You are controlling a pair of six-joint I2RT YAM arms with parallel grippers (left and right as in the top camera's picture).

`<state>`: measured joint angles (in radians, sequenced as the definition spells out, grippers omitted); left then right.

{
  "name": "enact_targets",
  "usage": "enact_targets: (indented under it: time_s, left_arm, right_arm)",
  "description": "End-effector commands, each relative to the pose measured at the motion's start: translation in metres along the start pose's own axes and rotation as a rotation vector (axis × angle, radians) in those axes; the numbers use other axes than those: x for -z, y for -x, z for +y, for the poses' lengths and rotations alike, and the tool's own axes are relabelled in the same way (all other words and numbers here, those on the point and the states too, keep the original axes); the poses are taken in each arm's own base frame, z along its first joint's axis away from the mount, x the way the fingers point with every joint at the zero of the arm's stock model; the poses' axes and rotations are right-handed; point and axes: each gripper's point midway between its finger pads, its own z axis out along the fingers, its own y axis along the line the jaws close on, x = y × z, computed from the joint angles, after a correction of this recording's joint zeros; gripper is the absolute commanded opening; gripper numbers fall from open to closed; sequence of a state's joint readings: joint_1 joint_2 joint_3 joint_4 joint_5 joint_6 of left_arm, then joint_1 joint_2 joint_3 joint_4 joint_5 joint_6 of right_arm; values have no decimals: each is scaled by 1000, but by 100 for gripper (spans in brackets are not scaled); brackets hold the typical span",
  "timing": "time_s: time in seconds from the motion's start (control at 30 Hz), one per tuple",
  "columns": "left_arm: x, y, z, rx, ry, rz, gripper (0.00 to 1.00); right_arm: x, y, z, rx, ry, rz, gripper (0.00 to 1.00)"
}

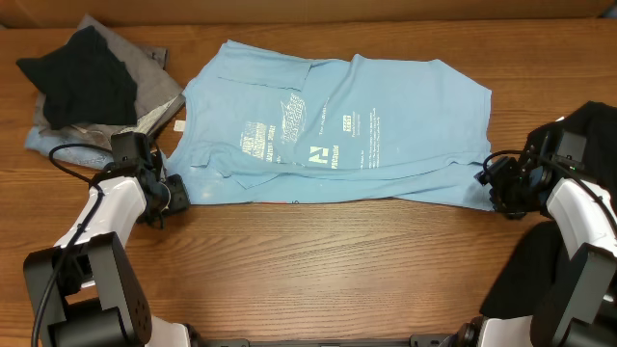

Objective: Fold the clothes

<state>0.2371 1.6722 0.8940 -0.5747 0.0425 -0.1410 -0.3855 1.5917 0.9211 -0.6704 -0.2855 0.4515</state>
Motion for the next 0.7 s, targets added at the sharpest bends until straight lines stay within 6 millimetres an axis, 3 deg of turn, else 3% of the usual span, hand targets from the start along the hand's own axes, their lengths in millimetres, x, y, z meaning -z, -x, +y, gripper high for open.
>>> enact_targets:
  time_s: [0.0,0.1,0.2,0.5,0.67]
  left_arm:
    - [-4,0,-2,-1,-11,-3,23]
    - [-4,3,-3,-2,-13,-15,18]
    - [-4,2,-3,-2,-13,-12,4]
    - [-4,1,-8,-1,-47,-5,4]
    - [-4,0,-8,-1,-46,-2,4]
  right_arm:
    - [-2,-3,1,7,18,13,60]
    - [-2,-5,-1,3,9,21,60]
    - [-4,-6,-9,-1,-30,17,60]
    - [-11,-4,-17,-2,-59,3,61]
    - [-28,-10,-26,-24,-88,55,60]
